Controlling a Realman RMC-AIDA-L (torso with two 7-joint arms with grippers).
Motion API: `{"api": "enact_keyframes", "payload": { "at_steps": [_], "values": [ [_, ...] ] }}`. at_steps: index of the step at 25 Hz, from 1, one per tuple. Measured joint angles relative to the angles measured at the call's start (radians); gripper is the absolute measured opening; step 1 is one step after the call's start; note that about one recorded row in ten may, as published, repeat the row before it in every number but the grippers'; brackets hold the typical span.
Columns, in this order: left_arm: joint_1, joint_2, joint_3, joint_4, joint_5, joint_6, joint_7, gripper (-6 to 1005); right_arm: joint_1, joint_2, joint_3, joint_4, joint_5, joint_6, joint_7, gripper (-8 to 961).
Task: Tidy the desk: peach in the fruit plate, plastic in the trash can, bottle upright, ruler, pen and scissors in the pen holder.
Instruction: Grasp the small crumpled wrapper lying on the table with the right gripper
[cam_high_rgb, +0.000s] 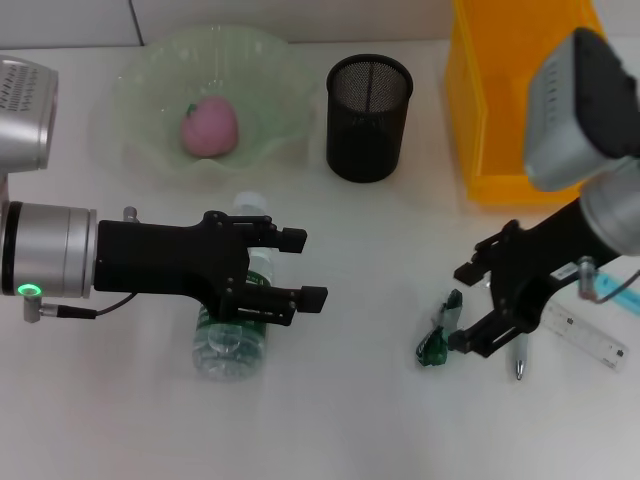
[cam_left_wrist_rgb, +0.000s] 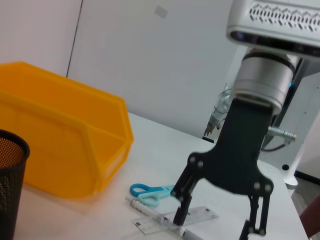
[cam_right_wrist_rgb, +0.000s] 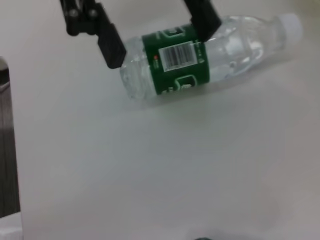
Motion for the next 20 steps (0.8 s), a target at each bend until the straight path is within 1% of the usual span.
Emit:
{"api": "enact_keyframes", "payload": {
  "at_steps": [1, 4, 5, 15, 20],
  "values": [
    [0.0, 0.0, -0.001, -0.001, 0.0, 0.0, 0.0, 812, 0.008, 0.001, -0.026, 0.018, 0.0, 0.019, 0.0, 743],
    [0.0, 0.0, -0.002, -0.001, 0.0, 0.0, -0.001, 813, 0.03, 0.001, -0.059, 0.066, 0.0, 0.04, 0.0, 727],
    [0.0, 0.0, -0.002, -0.001, 0.0, 0.0, -0.001, 813, 0.053, 0.0, -0.064, 0.112, 0.0, 0.046, 0.0, 722],
    [-0.011, 0.002, -0.002, -0.026, 0.002, -0.003, 0.003, 813, 0.081, 0.001, -0.068, 0.196, -0.005, 0.096, 0.0, 669],
    [-0.011, 0.002, -0.002, -0.026, 0.002, -0.005, 0.004, 812, 0.082, 0.001, -0.07, 0.202, -0.007, 0.092, 0.0, 426]
  ]
}}
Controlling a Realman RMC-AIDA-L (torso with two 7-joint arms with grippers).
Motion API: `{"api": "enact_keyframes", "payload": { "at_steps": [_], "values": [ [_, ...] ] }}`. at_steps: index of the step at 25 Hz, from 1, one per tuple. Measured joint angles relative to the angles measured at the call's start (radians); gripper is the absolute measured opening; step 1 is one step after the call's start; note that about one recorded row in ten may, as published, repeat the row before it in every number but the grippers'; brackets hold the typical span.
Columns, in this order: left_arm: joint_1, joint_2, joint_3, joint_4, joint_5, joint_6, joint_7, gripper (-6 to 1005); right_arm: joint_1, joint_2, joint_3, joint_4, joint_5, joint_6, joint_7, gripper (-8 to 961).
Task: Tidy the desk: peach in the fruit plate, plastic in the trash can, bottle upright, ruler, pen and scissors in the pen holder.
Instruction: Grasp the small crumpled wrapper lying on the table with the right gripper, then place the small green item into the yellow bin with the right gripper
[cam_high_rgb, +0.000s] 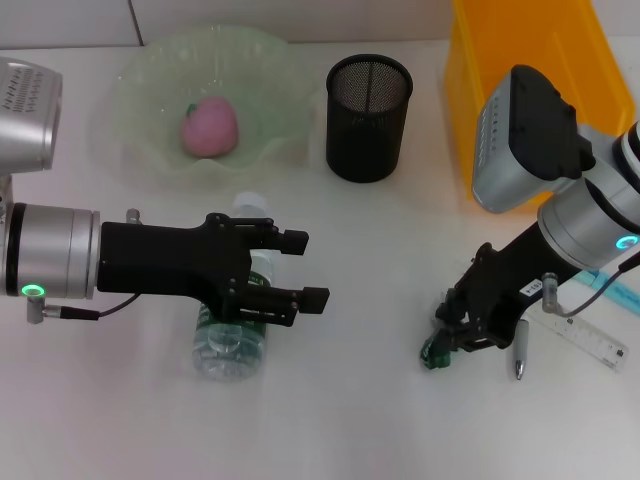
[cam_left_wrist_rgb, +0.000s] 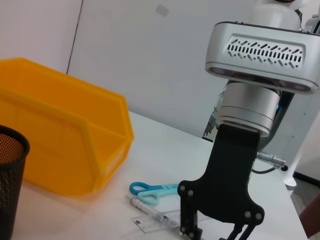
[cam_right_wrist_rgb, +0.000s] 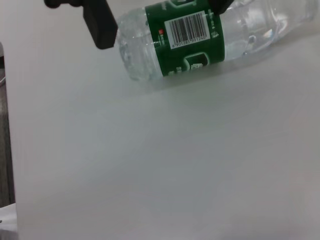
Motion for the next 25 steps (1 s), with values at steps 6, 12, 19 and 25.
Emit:
{"api": "enact_keyframes", "payload": {
  "at_steps": [6, 12, 19, 25],
  "values": [
    [0.0, 0.0, 0.0, 0.0, 0.0, -0.011, 0.001, 812, 0.001, 0.0, -0.019, 0.002, -0.001, -0.002, 0.0, 146],
    [0.0, 0.0, 0.0, -0.002, 0.0, -0.016, 0.002, 812, 0.001, 0.0, -0.023, 0.003, -0.001, -0.003, -0.002, -1],
    [0.004, 0.0, 0.0, -0.004, 0.0, -0.016, 0.002, 813, -0.007, 0.0, -0.012, -0.014, 0.014, -0.019, -0.017, -2],
    [0.007, 0.0, 0.0, -0.004, 0.0, -0.016, 0.002, 813, -0.025, -0.003, 0.1, -0.073, 0.077, -0.101, -0.06, -2]
  ]
}}
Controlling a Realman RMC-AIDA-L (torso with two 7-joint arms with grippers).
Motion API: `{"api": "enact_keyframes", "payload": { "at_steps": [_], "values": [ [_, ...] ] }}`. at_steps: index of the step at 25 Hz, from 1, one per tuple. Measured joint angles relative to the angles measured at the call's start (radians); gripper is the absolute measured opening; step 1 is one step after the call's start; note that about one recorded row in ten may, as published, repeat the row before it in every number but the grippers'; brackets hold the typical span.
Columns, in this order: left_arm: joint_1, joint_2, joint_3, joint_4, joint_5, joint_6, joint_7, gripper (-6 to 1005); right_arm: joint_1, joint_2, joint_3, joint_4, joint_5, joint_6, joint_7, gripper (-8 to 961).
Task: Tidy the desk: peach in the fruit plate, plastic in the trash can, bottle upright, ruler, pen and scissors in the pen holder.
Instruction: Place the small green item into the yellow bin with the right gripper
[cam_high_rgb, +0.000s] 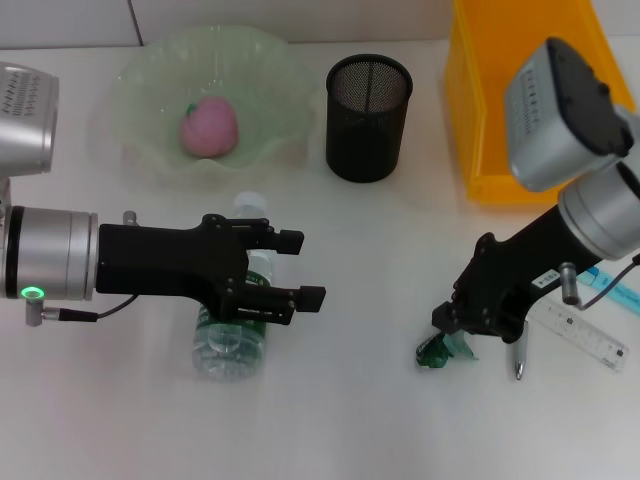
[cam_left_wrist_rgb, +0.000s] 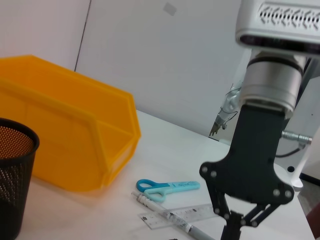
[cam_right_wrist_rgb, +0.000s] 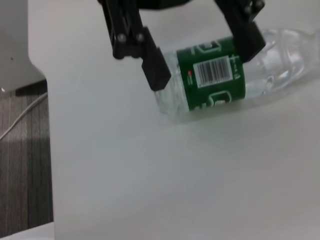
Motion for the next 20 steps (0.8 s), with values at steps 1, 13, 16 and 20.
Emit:
{"api": "enact_keyframes", "payload": {
  "at_steps": [1, 13, 16, 20],
  "values": [
    [0.001, 0.0, 0.0, 0.0, 0.0, 0.0, 0.0, 813, 0.0, 0.0, 0.0, 0.0, 0.0, 0.0, 0.0, -2],
    [-0.005, 0.0, 0.0, 0.0, 0.0, 0.002, 0.0, 812, -0.004, 0.0, -0.003, -0.026, -0.03, -0.028, 0.004, 123],
    [-0.006, 0.0, 0.0, 0.0, 0.0, 0.001, 0.0, 812, -0.001, 0.003, -0.042, -0.023, -0.047, -0.008, 0.005, 185],
    [-0.008, 0.0, 0.006, -0.002, 0.0, 0.002, 0.0, 813, 0.002, 0.004, -0.11, -0.017, -0.059, 0.043, 0.02, 268]
  ]
}}
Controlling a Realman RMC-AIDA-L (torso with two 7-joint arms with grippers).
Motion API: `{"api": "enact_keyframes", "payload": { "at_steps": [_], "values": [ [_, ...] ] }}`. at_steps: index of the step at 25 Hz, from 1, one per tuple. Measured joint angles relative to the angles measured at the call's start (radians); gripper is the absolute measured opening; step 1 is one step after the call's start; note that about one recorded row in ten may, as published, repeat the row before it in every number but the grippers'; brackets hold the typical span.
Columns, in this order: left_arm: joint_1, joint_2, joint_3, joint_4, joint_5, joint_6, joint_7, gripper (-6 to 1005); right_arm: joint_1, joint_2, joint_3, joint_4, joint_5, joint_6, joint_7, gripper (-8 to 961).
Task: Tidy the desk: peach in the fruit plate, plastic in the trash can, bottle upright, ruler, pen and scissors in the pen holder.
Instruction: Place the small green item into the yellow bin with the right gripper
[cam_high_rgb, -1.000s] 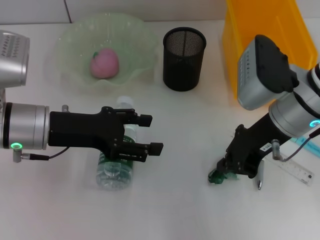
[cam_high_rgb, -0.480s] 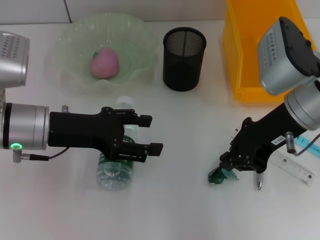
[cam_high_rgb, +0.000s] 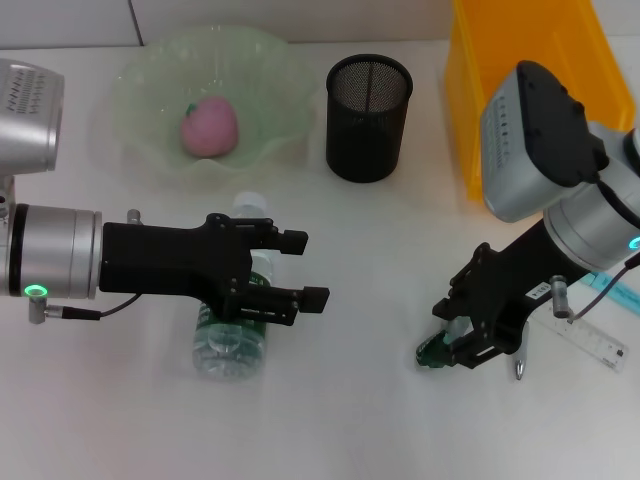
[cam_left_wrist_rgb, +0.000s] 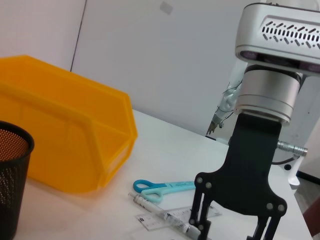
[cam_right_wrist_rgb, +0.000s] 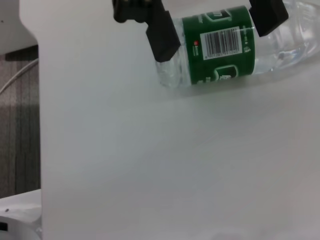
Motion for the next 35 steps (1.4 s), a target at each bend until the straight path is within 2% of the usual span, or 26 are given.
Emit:
{"api": "enact_keyframes", "payload": {
  "at_steps": [7, 10, 20, 25, 35],
  "values": [
    [-0.001, 0.0, 0.0, 0.0, 0.0, -0.001, 0.0, 813, 0.008, 0.0, -0.045, 0.007, -0.005, 0.033, 0.007, 472],
    [-0.002, 0.0, 0.0, -0.001, 0.0, -0.002, 0.0, 813, 0.015, 0.0, -0.062, 0.024, -0.011, 0.041, 0.01, 620],
    [-0.008, 0.0, -0.004, -0.008, 0.0, -0.002, 0.0, 812, 0.023, 0.001, -0.105, 0.079, -0.045, 0.105, 0.01, 621],
    [-0.008, 0.0, -0.006, -0.009, 0.0, -0.003, 0.0, 812, 0.02, 0.002, -0.1, 0.082, -0.045, 0.111, 0.01, 492],
    [-0.003, 0.0, -0.006, -0.009, 0.0, -0.011, 0.001, 813, 0.013, 0.002, -0.105, 0.078, -0.045, 0.116, 0.009, 293]
  ]
}}
